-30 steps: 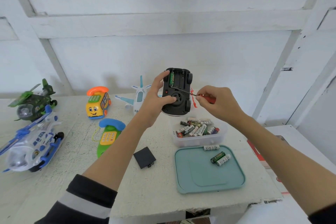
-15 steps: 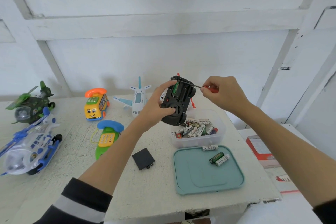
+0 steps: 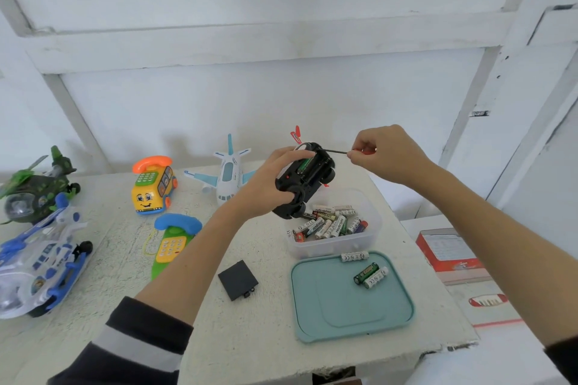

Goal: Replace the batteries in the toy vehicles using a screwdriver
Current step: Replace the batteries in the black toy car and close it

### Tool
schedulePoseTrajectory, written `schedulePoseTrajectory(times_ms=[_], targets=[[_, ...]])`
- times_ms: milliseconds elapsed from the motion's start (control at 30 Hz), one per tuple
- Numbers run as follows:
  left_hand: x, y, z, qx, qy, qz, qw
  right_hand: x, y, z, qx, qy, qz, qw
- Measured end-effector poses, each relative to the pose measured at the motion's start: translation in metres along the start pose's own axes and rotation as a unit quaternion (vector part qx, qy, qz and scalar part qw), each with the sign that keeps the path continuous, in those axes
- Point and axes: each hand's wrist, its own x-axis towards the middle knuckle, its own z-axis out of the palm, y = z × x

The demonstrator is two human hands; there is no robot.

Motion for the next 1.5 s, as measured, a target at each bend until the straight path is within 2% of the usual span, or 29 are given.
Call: schedulePoseTrajectory(times_ms=[533, 733, 933, 1267, 1500], targets=[[0.032, -0.001, -0.003, 0.086, -0.122, -0.013, 0.989, 0.007, 0.030, -0.017, 0.052, -0.107, 0.093, 0.988], [0.036, -0.007, -0.004, 0.057, -0.100, -0.025, 0.993, 0.007, 0.031, -0.011, 0.041, -0.137, 0.090, 0.986], [0.039, -0.006, -0.004, 0.041, -0.097, -0.020, 0.994, 0.008, 0.031, -0.010, 0.012, -0.133, 0.079, 0.988], [0.016, -0.019, -0.011, -0.167, -0.032, -0.054, 0.984, 0.000, 0.029, -0.002, 0.120, -0.098, 0.085, 0.984], [-0.023, -0.016, -0.026, -0.228, 0.066, -0.037, 0.971, -0.008, 0.000, 0.014, 0.215, -0.085, 0.061, 0.971]])
